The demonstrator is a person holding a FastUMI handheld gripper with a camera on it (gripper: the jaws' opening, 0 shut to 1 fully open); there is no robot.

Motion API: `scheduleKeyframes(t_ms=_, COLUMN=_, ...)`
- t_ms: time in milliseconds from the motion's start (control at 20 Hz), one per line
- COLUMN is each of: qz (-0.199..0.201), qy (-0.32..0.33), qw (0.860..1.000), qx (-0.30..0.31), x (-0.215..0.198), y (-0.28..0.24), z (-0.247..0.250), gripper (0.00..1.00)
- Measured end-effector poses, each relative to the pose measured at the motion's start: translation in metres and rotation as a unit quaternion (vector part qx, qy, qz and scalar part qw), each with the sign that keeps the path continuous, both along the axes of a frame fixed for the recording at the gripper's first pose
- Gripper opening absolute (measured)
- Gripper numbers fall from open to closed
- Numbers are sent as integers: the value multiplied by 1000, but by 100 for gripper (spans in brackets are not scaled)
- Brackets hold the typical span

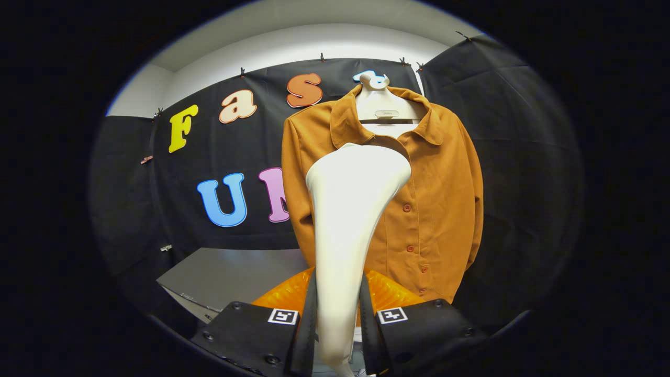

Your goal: Iron the clothes twice with a garment steamer, once on the left side and once on the right side.

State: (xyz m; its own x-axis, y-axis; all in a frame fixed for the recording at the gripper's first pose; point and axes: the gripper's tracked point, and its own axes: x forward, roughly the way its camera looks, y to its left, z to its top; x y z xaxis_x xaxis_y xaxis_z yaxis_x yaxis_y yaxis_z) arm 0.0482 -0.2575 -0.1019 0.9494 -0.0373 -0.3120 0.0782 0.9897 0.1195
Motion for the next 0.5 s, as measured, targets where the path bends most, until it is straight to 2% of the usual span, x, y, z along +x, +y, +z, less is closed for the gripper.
scheduleKeyframes(t_ms=250, qz=38, qy=6, qw=999, qx=24, x=22, y=-9, z=-14, gripper=40)
scheduleKeyframes(t_ms=500, qz=59, qy=9, qw=997, qx=44, x=45, y=-19, z=-23, gripper=40)
